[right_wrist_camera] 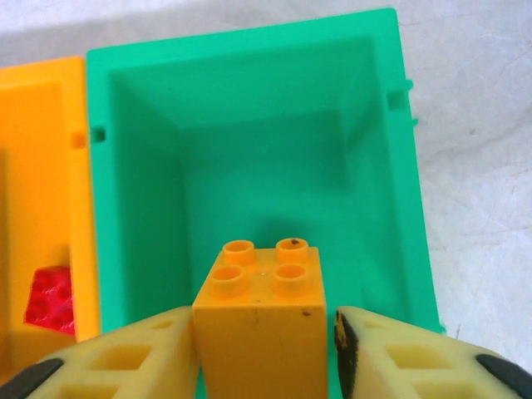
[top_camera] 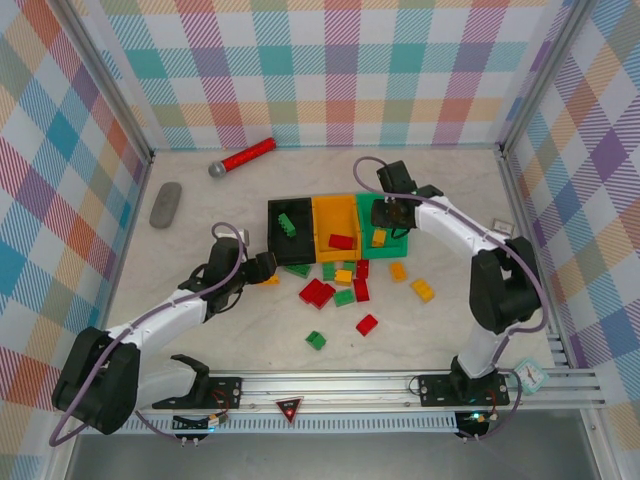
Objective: Sort the legos into containers by color
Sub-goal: Place the lego in the container.
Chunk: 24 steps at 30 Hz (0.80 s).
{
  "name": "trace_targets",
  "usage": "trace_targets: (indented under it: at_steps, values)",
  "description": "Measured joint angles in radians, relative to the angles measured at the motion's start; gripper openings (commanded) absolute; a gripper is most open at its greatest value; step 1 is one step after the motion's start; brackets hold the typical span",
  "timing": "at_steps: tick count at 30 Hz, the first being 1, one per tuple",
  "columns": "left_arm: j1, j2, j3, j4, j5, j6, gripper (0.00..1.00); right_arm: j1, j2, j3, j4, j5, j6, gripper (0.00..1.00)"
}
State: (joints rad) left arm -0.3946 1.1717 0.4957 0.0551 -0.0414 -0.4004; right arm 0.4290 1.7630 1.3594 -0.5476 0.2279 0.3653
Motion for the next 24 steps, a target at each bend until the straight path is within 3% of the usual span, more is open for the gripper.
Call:
trace_targets:
  at_steps: [7,10,24]
  values:
    - [0.0,0.0,0.011,0.0,0.0,0.0,0.73,0.002,-0.012,-0.018,0.021,-0.029,0.0,0.65]
    - [0.0,0.001,0.012,0.0,0.0,0.0,0.73,0.002,-0.066,-0.091,0.041,-0.058,-0.001,0.79]
    - [0.001,0.011,0.013,-0.014,-0.021,0.0,0.73,0.004,-0.342,-0.412,0.117,-0.073,0.007,0.78]
